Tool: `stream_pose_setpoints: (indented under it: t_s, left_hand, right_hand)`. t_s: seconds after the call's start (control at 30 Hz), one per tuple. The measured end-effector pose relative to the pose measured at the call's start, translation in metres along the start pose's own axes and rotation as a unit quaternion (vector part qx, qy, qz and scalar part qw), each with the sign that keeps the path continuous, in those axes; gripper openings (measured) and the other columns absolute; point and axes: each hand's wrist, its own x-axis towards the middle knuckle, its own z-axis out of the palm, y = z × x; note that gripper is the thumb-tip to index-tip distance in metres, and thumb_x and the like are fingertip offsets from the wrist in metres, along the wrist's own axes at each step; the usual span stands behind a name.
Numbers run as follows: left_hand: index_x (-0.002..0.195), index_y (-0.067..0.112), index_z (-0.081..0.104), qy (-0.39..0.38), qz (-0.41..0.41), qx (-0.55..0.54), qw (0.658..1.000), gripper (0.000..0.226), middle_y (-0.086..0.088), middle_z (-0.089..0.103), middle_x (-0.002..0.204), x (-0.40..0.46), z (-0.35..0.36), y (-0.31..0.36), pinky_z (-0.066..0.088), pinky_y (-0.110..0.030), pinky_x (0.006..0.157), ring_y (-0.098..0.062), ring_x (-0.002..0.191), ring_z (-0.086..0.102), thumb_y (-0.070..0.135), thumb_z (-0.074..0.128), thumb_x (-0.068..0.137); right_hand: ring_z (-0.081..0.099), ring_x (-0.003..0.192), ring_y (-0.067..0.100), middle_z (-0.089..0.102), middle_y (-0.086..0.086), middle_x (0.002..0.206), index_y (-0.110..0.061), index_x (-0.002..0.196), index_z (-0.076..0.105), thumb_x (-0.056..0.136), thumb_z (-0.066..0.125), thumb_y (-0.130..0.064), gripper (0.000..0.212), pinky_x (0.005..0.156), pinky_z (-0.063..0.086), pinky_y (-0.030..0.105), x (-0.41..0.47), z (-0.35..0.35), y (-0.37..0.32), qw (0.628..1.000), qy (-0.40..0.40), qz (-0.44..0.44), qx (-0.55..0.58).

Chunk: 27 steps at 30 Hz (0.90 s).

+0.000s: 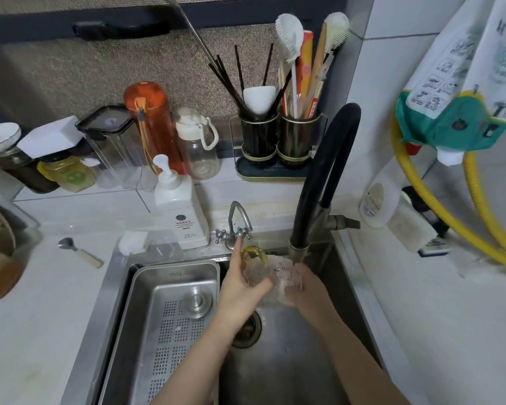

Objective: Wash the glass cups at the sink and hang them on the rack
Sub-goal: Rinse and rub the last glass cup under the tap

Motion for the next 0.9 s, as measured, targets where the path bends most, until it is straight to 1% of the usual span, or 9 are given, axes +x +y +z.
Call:
stream_pose_setpoints:
  t_s: [0.07, 0.13, 0.2, 0.3, 0.43, 0.57, 0.67, 0.77, 0.9]
  left_hand:
    - [0.148, 0.043, 0.011, 0.01, 0.005, 0.017, 1.0, 0.102, 0.012, 0.052, 0.13, -0.003, 0.0, 0.004, 0.041, -0.036, 0.108, -0.008, 0.123, 0.051, 0.034, 0.08, 0.073]
    - [0.147, 0.045, 0.008, 0.028, 0.006, 0.019, 0.999, 0.102, 0.022, 0.048, 0.128, -0.01, 0.003, 0.007, 0.036, -0.031, 0.111, -0.005, 0.128, 0.044, 0.048, 0.077, 0.071]
    - [0.141, 0.051, 0.013, 0.038, 0.042, 0.017, 0.998, 0.095, 0.034, 0.04, 0.126, -0.019, 0.01, 0.006, 0.03, -0.017, 0.107, 0.005, 0.129, 0.037, 0.051, 0.076, 0.07]
    - [0.139, 0.045, 0.028, 0.052, 0.06, 0.082, 0.994, 0.082, 0.017, 0.039, 0.127, -0.024, 0.013, -0.003, 0.026, -0.008, 0.101, 0.002, 0.125, 0.037, 0.049, 0.075, 0.072]
    - [0.123, 0.051, 0.043, 0.018, 0.064, 0.112, 0.991, 0.056, 0.015, 0.039, 0.126, -0.015, 0.003, 0.003, 0.023, 0.009, 0.085, 0.006, 0.118, 0.04, 0.048, 0.071, 0.075]
    - [0.133, 0.043, 0.043, 0.047, 0.06, 0.063, 0.995, 0.069, 0.012, 0.028, 0.132, -0.023, 0.015, 0.006, 0.024, -0.004, 0.095, 0.007, 0.119, 0.035, 0.05, 0.071, 0.071]
    - [0.124, 0.044, 0.05, 0.064, 0.058, 0.051, 0.995, 0.048, 0.017, 0.038, 0.122, -0.028, 0.014, 0.003, 0.031, -0.01, 0.102, 0.022, 0.108, 0.038, 0.037, 0.071, 0.081]
    - [0.123, 0.041, 0.054, 0.02, 0.032, 0.057, 0.998, 0.041, 0.016, 0.044, 0.123, -0.022, 0.006, 0.006, 0.03, -0.017, 0.101, 0.009, 0.116, 0.043, 0.038, 0.067, 0.084]
    - [0.129, 0.033, 0.052, 0.073, -0.003, 0.002, 0.997, 0.052, 0.01, 0.041, 0.125, -0.027, 0.017, 0.007, 0.031, -0.017, 0.096, 0.001, 0.113, 0.045, 0.044, 0.068, 0.08]
  right_hand:
    - [0.054, 0.071, 0.003, 0.058, -0.004, 0.085, -0.022, 0.092, 0.053, 0.095, 0.051, -0.016, 0.006, 0.058, 0.04, 0.01, 0.002, -0.003, -0.008, 0.998, 0.033, 0.006, -0.062]
    - [0.057, 0.062, 0.009, 0.055, 0.0, 0.074, -0.021, 0.073, 0.047, 0.098, 0.046, -0.025, 0.025, 0.049, 0.044, 0.016, 0.003, -0.004, -0.01, 0.996, 0.038, -0.003, -0.076]
    - [0.064, 0.058, 0.017, 0.058, 0.001, 0.076, -0.018, 0.079, 0.051, 0.1, 0.042, -0.029, 0.025, 0.046, 0.048, 0.023, -0.001, -0.002, -0.016, 0.998, 0.027, 0.04, -0.049]
    - [0.063, 0.049, 0.013, 0.063, 0.0, 0.076, -0.016, 0.095, 0.055, 0.098, 0.044, -0.035, 0.023, 0.053, 0.053, 0.029, -0.006, -0.002, -0.02, 0.997, -0.004, 0.036, -0.061]
    - [0.059, 0.044, 0.013, 0.063, 0.001, 0.084, -0.02, 0.107, 0.05, 0.097, 0.049, -0.027, 0.012, 0.055, 0.054, 0.035, -0.008, -0.007, -0.024, 0.997, -0.033, 0.003, -0.067]
    - [0.055, 0.041, 0.014, 0.06, 0.004, 0.074, -0.014, 0.098, 0.052, 0.101, 0.036, -0.029, 0.022, 0.049, 0.047, 0.028, -0.01, -0.006, -0.029, 0.999, 0.026, 0.026, -0.04]
    - [0.058, 0.045, 0.015, 0.061, 0.0, 0.072, -0.022, 0.084, 0.055, 0.096, 0.048, -0.036, 0.02, 0.054, 0.049, 0.029, -0.015, -0.01, -0.026, 0.999, 0.009, -0.021, -0.04]
    - [0.061, 0.047, 0.013, 0.065, 0.0, 0.077, -0.02, 0.085, 0.059, 0.093, 0.056, -0.026, 0.01, 0.055, 0.054, 0.033, -0.013, -0.016, -0.023, 0.997, -0.002, -0.033, -0.07]
    - [0.055, 0.039, 0.01, 0.057, 0.001, 0.066, -0.017, 0.068, 0.044, 0.099, 0.045, -0.033, 0.034, 0.052, 0.047, 0.027, -0.012, -0.011, -0.029, 0.99, 0.057, -0.007, -0.129]
